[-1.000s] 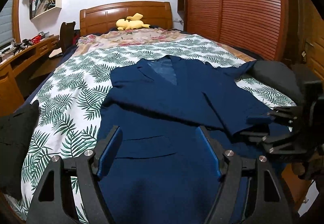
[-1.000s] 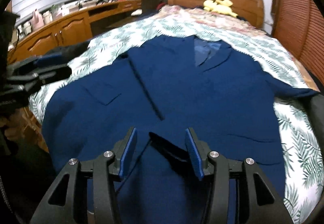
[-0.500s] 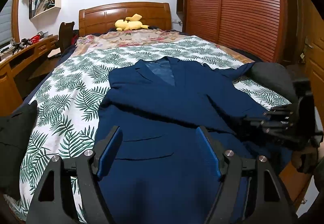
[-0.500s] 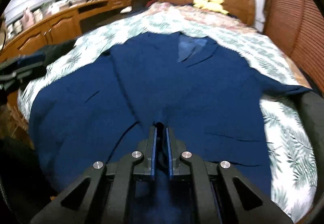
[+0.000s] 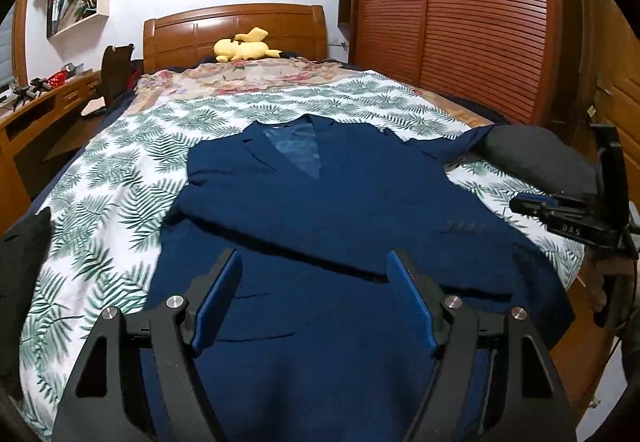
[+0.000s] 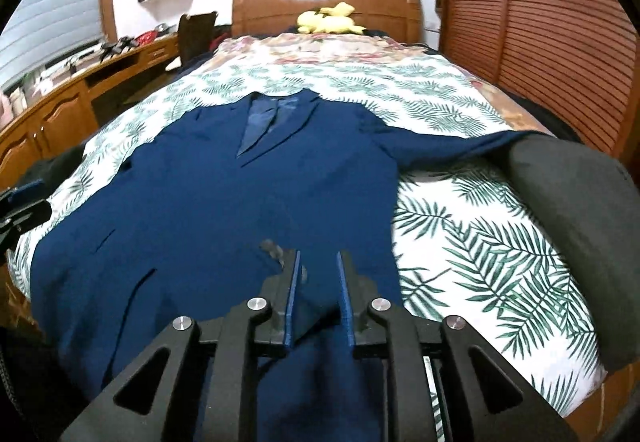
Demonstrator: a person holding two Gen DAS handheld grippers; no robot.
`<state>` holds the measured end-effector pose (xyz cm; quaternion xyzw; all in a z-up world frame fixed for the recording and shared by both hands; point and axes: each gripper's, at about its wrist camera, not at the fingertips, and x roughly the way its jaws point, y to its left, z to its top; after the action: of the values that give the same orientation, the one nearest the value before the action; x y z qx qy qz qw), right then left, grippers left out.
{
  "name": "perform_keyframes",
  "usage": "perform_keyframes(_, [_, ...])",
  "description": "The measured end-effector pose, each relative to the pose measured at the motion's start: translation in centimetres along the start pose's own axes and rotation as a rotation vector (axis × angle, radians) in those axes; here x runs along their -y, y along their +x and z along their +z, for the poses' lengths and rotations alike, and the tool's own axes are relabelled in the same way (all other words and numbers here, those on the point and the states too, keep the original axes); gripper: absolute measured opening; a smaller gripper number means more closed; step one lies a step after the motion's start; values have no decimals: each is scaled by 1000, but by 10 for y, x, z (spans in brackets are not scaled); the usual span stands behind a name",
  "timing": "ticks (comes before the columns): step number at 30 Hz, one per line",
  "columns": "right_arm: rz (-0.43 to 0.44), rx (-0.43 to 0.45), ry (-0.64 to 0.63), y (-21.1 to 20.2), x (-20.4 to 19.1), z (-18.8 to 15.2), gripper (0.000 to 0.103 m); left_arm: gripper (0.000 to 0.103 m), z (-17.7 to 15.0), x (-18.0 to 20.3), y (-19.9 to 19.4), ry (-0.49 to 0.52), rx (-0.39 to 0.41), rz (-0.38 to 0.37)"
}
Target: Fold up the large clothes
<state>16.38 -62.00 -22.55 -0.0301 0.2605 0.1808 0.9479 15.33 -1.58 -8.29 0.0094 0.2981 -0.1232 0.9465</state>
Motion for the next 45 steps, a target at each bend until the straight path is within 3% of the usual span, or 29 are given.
perform_keyframes(6, [60, 15, 21, 14, 10, -7, 35, 76, 10, 21, 16, 41, -15, -5])
perform_keyframes(16, [104, -69, -17, 69, 21, -22, 36, 76, 22, 55, 58, 112, -24, -36])
perform_keyframes(22, [159, -67, 16, 72, 34, -22, 37, 76, 40, 66, 95, 140, -3, -67])
perform_keyframes(26, [119, -63, 26, 59, 48, -16, 42, 76, 46, 67, 115, 145, 18, -82])
perform_keyframes(30, [69, -45, 56, 49, 75, -4, 60, 76, 42, 64, 134, 130, -14, -112])
perform_keyframes(35, [-18, -23, 86, 62, 110, 23, 61, 76, 39, 61, 145, 103, -40, -127])
perform_keyframes(38, [-23, -8, 123, 76, 130, 44, 61, 76, 36, 63, 150, 98, -53, -127])
perform_keyframes(45, [-78, -34, 206, 135, 167, 90, 61, 76, 32, 72, 154, 135, -58, -119])
